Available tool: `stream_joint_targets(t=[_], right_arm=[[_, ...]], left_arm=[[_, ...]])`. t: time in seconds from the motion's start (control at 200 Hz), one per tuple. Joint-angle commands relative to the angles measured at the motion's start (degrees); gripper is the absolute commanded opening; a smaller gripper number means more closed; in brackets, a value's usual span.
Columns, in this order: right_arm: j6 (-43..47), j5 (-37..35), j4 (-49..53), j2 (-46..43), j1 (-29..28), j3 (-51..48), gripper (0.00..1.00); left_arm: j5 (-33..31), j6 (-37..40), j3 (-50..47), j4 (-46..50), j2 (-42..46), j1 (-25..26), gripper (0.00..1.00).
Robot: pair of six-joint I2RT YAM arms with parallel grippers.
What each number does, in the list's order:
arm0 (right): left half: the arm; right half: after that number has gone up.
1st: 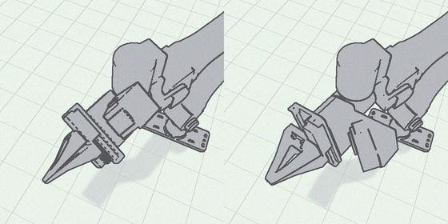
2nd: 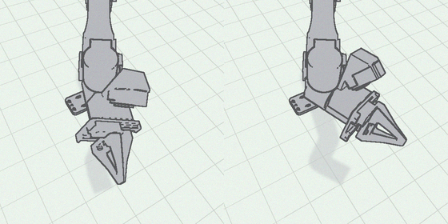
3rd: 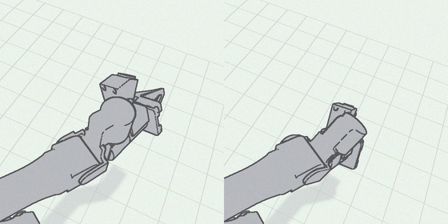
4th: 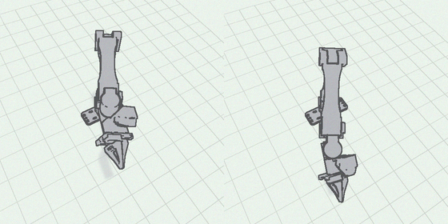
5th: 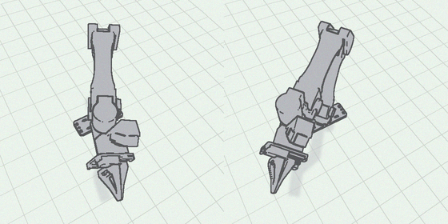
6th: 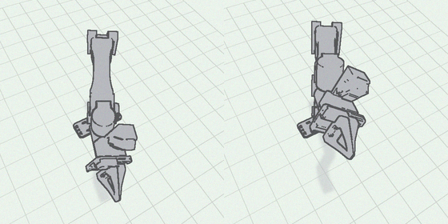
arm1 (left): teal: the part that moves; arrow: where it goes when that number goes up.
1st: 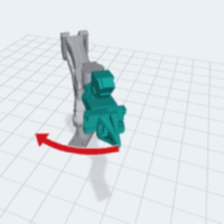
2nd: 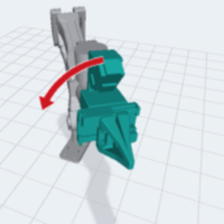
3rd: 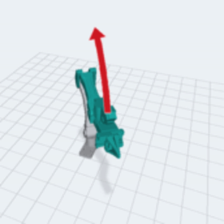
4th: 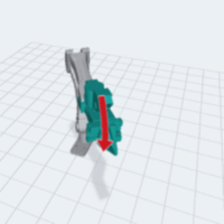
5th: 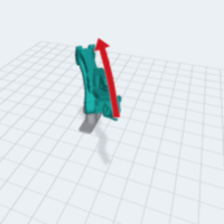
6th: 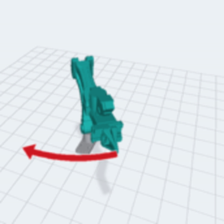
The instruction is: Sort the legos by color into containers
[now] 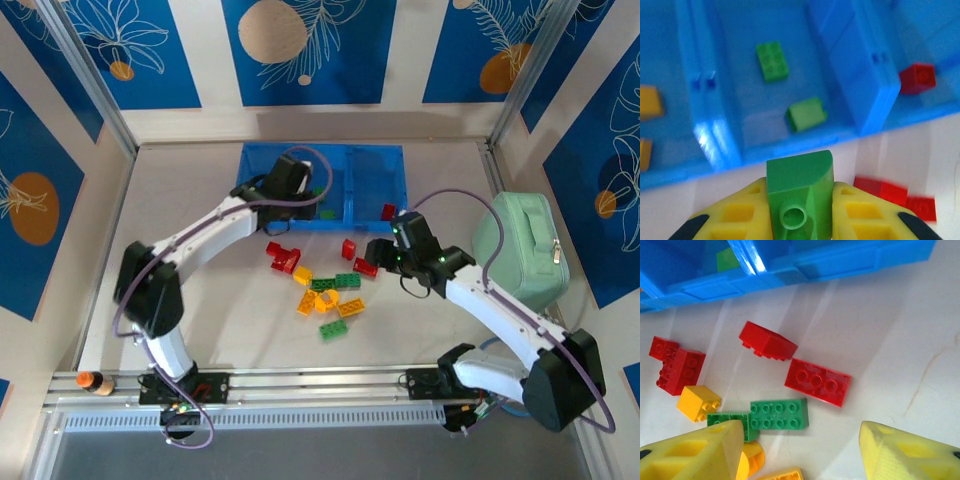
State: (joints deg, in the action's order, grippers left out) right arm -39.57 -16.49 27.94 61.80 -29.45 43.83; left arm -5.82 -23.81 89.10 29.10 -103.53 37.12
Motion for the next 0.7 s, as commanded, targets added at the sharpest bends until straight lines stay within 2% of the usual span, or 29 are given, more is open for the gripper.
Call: stream_joint_targets(t=[0.0, 0.25, 0.35, 0.46, 0.615, 0.695], right_arm=[[-2.26, 0.24, 2.73, -4.57, -0.43, -2.85, 0.63], [-3.48, -0.71, 7.01, -13.9, -0.43, -7.64, 0.63], [-3.41, -0.42, 7.45, -15.69, -0.34, -8.34, 0.64], [-2.5, -0.22, 7.66, -15.84, -0.32, -8.01, 0.66], [-1.08, 1.66, 5.24, -15.22, -0.43, -7.83, 0.67], [-0.47, 2.48, 4.1, -13.92, -0.6, -7.32, 0.69]], left_arm=[[-0.18, 3.28, 9.35, 5.12, -8.95, -1.04, 0.26], [-0.98, 6.29, 29.69, 11.88, -23.43, -2.95, 0.31], [-0.97, 6.85, 34.48, 14.03, -26.45, -3.37, 0.39], [-0.26, 7.71, 35.56, 13.78, -25.87, -3.37, 0.54], [0.21, 7.81, 34.27, 13.06, -21.29, -3.12, 0.56], [0.14, 7.78, 30.46, 11.3, -17.0, -2.77, 0.56]])
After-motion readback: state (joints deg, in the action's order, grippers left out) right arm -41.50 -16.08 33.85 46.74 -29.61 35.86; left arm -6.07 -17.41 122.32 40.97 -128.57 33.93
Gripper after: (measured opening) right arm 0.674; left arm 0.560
